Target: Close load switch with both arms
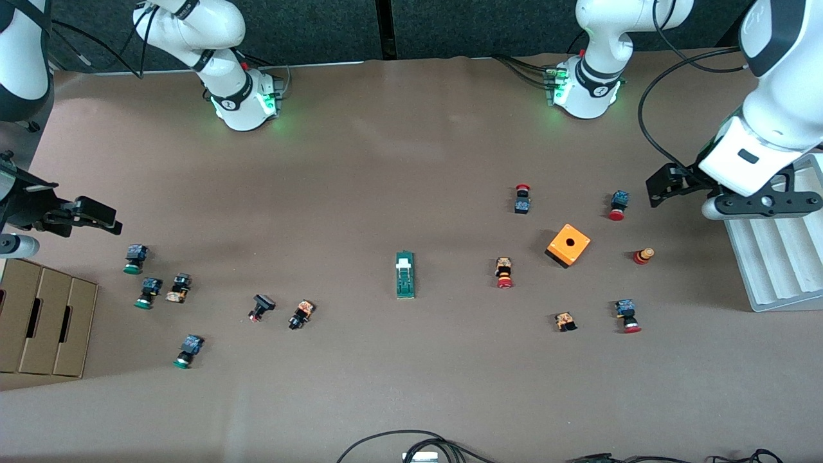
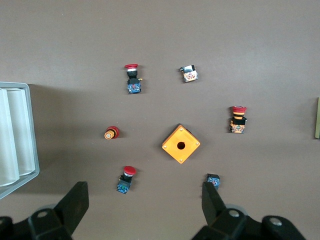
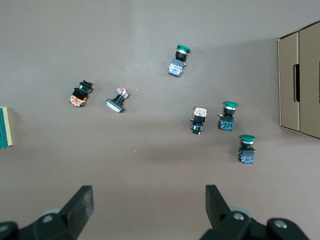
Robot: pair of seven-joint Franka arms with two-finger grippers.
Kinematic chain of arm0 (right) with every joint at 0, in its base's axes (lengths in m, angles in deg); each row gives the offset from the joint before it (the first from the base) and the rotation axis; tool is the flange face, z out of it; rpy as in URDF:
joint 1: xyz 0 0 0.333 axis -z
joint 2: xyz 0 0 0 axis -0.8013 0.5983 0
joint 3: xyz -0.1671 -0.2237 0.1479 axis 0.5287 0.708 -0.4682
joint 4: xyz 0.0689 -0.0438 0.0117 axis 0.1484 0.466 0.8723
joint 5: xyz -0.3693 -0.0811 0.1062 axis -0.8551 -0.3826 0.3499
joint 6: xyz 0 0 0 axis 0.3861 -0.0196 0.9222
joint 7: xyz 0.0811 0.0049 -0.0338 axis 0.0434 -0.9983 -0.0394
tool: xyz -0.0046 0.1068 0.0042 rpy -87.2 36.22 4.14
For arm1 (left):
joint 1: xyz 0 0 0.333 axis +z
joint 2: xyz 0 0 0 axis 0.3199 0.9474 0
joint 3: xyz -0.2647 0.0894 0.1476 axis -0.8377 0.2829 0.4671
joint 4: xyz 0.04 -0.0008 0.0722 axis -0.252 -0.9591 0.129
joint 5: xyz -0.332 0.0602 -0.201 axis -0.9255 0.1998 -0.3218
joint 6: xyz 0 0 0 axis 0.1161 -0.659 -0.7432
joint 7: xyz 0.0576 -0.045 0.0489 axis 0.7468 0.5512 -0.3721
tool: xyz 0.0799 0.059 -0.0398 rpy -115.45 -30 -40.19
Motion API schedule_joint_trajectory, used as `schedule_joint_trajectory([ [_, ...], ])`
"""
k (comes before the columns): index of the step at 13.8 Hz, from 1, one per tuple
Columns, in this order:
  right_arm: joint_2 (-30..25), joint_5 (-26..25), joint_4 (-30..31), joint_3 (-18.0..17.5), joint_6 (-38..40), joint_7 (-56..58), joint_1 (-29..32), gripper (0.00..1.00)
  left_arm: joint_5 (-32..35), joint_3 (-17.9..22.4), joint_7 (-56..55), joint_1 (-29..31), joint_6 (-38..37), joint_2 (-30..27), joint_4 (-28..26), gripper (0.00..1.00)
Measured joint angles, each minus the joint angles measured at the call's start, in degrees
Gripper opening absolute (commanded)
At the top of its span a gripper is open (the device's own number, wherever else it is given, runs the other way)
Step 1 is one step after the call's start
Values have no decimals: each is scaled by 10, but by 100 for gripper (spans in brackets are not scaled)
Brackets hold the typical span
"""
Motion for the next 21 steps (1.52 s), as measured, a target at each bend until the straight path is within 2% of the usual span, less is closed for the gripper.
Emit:
schedule_joint_trajectory([
  [21, 8, 0, 0, 2, 5, 15, 0, 100, 0, -9, 0, -4, 0, 0, 1, 100],
])
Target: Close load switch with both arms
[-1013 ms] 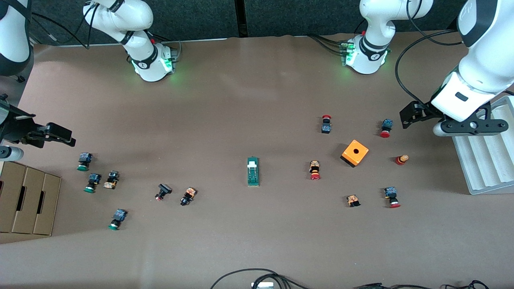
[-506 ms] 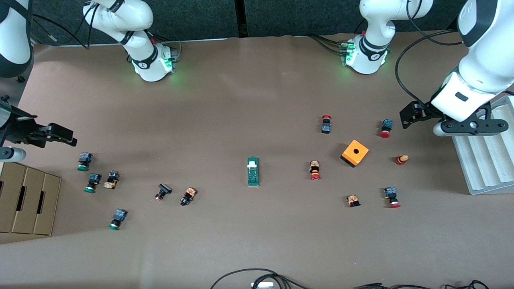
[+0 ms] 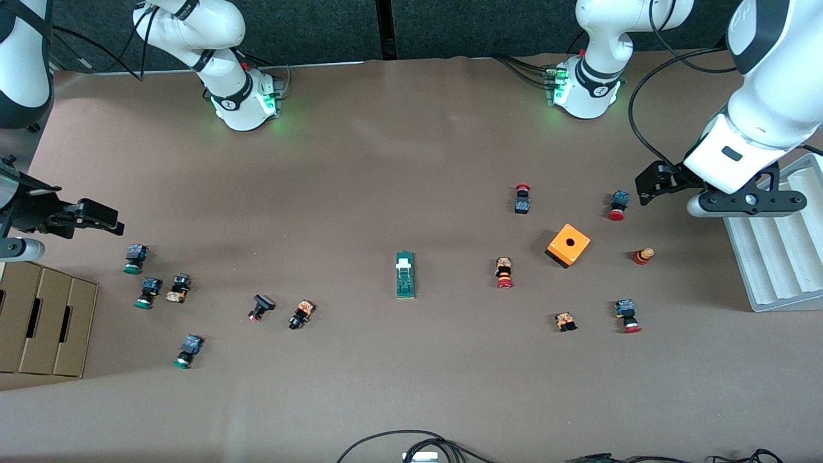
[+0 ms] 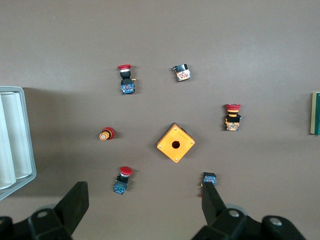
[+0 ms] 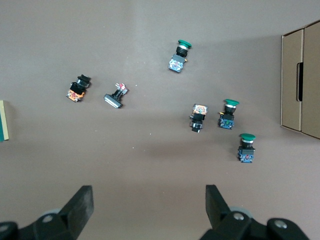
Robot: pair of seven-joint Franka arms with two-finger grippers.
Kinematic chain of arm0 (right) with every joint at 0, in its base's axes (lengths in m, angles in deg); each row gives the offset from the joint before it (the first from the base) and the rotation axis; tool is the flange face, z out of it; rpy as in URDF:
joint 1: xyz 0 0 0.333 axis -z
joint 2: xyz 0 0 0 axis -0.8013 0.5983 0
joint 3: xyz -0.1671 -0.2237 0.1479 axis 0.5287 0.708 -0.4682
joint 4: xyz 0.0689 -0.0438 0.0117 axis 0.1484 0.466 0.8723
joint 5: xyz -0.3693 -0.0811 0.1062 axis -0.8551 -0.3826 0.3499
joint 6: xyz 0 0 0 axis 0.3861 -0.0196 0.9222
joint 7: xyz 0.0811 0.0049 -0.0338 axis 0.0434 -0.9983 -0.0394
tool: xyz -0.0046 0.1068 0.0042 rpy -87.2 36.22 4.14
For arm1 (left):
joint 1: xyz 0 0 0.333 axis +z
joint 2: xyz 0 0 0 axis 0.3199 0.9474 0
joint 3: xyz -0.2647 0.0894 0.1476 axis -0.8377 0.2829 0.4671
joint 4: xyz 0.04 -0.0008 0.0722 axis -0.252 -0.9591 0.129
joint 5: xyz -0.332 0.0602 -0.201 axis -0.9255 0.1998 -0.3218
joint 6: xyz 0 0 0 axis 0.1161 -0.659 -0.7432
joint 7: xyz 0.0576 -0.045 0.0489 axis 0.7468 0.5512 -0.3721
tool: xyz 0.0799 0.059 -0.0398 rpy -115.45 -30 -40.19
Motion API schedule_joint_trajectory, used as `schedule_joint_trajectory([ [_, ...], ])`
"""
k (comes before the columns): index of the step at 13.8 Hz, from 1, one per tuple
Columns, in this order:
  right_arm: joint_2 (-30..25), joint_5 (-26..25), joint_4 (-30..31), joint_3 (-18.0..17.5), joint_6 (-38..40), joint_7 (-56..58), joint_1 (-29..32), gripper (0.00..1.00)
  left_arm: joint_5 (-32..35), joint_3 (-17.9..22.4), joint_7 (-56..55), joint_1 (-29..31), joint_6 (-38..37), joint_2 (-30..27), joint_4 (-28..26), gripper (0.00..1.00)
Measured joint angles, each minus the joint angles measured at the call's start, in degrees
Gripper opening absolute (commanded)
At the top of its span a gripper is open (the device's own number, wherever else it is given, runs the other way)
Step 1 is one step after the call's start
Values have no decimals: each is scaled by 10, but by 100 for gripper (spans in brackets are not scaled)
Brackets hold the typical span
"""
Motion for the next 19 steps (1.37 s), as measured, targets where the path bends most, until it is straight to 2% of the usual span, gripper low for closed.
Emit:
schedule_joint_trajectory([
  [5, 2, 0, 0, 0, 0, 5, 0, 100, 0, 0, 0, 0, -1, 7, 14, 100],
  [11, 4, 5, 0, 0, 0, 30, 0, 100, -3, -6, -3, -5, 22, 48, 43, 98],
  [15, 23, 12, 0, -1, -5, 30, 0, 100, -4, -21, -149, -64, 57, 69, 49, 99],
  [19, 56, 12, -2, -4, -27, 30, -2, 100, -2, -23, -311, -149, 144, 106, 49, 99],
])
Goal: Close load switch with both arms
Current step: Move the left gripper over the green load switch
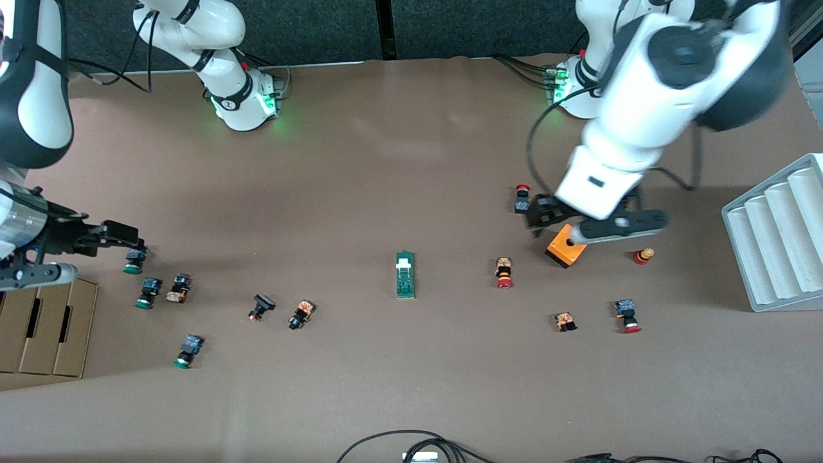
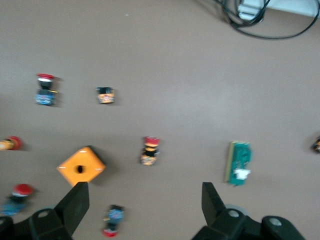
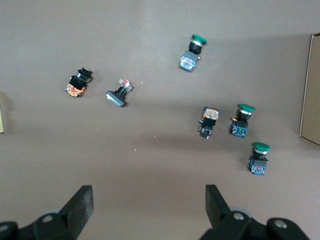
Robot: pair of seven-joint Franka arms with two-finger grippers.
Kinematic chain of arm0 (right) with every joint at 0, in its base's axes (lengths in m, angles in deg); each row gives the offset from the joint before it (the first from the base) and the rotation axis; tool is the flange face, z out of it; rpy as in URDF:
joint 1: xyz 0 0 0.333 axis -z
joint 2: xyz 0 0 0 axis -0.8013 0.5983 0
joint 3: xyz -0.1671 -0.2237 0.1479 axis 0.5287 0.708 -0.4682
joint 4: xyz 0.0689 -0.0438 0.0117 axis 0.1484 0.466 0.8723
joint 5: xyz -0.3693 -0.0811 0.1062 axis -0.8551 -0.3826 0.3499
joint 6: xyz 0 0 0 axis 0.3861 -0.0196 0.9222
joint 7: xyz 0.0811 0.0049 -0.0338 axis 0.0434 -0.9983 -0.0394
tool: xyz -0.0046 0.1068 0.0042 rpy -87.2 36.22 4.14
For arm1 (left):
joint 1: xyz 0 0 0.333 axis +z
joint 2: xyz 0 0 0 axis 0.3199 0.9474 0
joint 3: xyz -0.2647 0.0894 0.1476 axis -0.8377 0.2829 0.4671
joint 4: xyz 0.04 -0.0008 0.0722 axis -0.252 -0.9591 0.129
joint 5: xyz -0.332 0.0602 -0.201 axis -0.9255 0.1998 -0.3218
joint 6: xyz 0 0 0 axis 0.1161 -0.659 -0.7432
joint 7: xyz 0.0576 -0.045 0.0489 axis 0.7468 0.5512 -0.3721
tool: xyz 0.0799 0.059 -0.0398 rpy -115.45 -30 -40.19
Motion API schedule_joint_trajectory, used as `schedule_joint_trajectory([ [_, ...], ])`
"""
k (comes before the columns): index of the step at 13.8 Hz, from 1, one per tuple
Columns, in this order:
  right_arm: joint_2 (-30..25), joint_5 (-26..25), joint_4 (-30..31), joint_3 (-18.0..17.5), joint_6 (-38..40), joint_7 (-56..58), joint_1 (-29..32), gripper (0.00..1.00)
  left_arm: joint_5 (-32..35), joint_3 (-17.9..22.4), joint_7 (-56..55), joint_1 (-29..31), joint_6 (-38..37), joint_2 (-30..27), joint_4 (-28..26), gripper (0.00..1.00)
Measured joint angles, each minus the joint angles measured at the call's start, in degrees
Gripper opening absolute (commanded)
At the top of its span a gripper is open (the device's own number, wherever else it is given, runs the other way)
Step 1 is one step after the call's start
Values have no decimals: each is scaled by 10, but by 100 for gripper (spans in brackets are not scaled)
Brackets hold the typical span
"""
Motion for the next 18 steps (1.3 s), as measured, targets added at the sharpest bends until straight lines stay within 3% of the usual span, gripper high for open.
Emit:
schedule_joint_trajectory([
  [4, 4, 0, -6, -1, -4, 2, -2, 100, 78, -1, -86, -71, 82, 49, -9, 99],
  [8, 8, 1, -6, -1, -4, 3, -2, 100, 154, 0, -185, -127, 221, 89, -63, 99],
  [13, 14, 1, -6, 0, -4, 3, -1, 100, 359, -1, -367, -193, 257, 150, -78, 100],
  [18, 24, 1, -6, -1, -14, 3, -2, 100, 470, -1, -537, -237, 283, 208, -78, 100],
])
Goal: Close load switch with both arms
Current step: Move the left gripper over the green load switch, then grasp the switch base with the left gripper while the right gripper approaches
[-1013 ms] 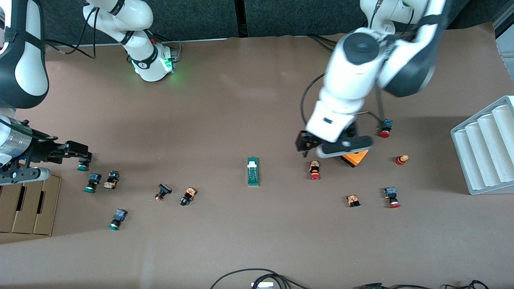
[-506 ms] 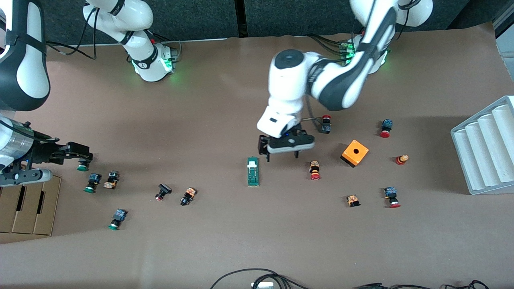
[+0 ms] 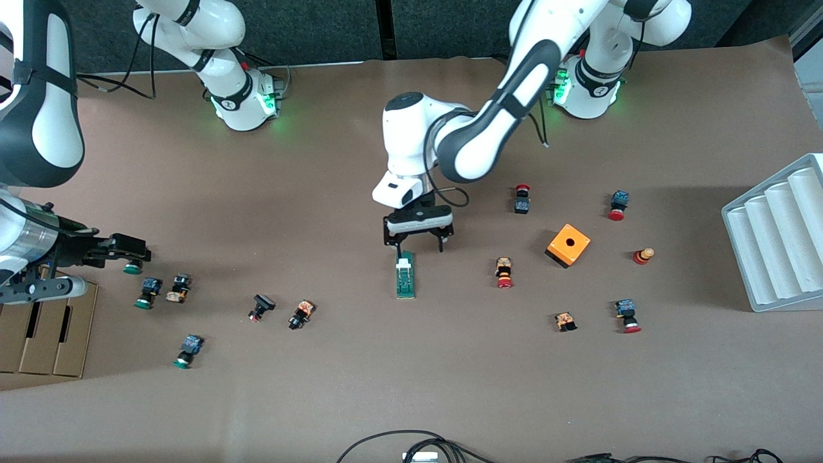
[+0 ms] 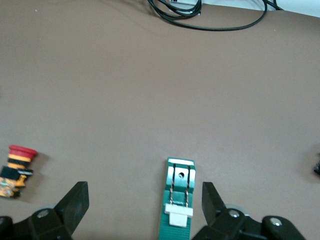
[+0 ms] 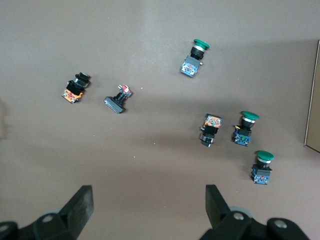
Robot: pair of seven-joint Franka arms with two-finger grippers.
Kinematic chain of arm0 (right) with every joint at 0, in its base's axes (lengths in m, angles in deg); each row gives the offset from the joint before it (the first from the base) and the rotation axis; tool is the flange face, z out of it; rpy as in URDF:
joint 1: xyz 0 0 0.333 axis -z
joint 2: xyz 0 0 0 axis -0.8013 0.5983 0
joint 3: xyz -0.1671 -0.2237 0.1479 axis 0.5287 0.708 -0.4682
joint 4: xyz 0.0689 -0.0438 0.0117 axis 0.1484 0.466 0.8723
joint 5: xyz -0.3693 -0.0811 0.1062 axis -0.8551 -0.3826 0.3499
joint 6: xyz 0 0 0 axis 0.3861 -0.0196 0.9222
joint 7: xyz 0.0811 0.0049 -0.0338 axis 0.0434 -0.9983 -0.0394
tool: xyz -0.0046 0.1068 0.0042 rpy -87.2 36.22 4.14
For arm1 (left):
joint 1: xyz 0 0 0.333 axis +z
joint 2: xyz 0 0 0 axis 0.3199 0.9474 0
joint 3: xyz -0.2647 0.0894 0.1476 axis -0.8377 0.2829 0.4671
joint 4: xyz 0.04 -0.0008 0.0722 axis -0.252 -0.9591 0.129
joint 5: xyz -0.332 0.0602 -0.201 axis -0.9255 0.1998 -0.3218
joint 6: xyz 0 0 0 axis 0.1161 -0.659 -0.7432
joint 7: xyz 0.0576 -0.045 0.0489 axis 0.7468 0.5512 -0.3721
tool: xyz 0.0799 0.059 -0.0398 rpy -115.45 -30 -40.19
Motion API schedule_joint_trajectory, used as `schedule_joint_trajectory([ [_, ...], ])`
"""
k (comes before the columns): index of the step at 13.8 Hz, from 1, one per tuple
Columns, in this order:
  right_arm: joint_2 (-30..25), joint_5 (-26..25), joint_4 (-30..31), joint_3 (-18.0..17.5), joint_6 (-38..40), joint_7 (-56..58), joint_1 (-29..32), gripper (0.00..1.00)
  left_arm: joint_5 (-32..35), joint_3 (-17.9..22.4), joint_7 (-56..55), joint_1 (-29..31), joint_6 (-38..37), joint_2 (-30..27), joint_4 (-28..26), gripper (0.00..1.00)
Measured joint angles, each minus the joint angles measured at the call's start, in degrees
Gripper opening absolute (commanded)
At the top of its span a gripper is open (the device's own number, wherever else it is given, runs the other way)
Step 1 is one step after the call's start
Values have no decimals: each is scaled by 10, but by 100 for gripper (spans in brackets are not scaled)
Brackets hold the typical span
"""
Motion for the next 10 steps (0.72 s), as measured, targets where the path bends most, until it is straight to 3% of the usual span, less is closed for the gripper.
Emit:
schedule_joint_trajectory([
  [10, 11, 0, -3, 0, -8, 30, -2, 100, 265, 3, -248, -70, -46, 100, 0, 100],
])
